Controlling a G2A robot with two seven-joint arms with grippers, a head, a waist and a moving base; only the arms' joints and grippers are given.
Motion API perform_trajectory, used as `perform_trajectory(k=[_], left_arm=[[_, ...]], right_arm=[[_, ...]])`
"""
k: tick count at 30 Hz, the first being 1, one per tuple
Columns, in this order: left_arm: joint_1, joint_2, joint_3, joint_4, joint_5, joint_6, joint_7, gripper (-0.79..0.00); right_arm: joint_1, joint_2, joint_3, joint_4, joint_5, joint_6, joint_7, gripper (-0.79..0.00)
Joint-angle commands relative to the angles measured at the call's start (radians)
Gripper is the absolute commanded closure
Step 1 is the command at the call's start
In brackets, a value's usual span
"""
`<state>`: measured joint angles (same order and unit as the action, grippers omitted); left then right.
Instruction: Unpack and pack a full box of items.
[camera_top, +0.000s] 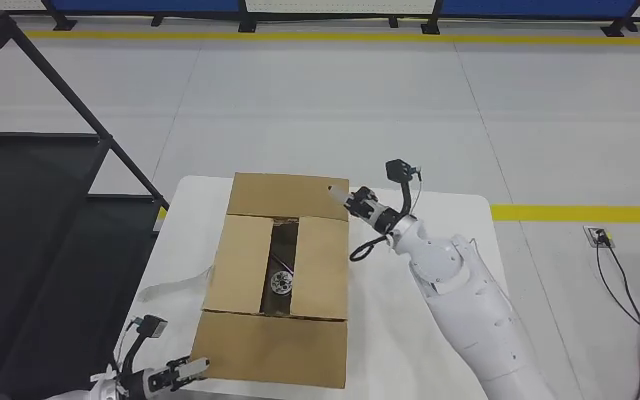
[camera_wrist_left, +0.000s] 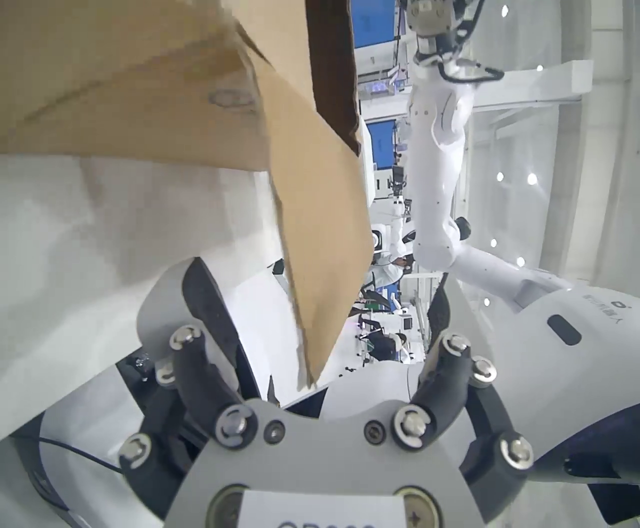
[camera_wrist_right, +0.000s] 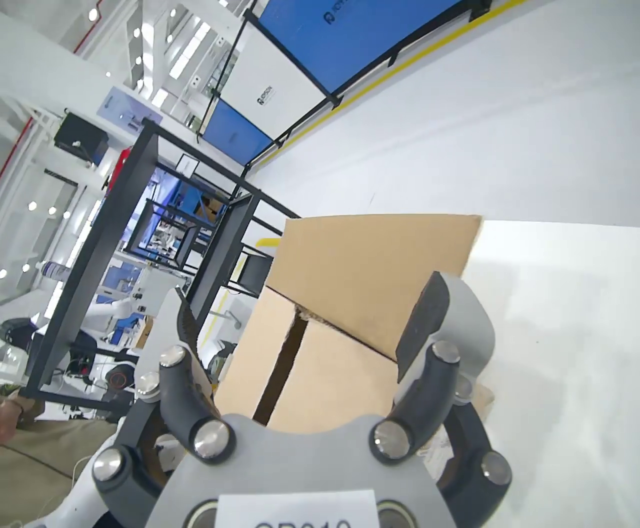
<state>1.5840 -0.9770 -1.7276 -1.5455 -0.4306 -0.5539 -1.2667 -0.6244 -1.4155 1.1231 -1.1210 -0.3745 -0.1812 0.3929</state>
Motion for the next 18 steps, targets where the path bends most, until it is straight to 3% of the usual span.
perform_trajectory(k=[1, 9, 18], left_arm=[[0.010, 0.007, 0.011, -0.023, -0.010, -0.005, 0.005, -0.785], [0.041, 0.043, 0.024, -0.078, -0.093, -0.018, 0.019, -0.785], [0.056, 0.072, 0.012, -0.095, -0.186, -0.034, 0.035, -0.785]], right_arm=[[0.029, -0.010, -0.021, 0.060, 0.011, 0.006, -0.013, -0.785], [0.157, -0.057, -0.098, 0.321, 0.039, 0.001, -0.080, -0.785], [0.258, -0.089, -0.092, 0.534, 0.239, -0.192, 0.109, -0.785]])
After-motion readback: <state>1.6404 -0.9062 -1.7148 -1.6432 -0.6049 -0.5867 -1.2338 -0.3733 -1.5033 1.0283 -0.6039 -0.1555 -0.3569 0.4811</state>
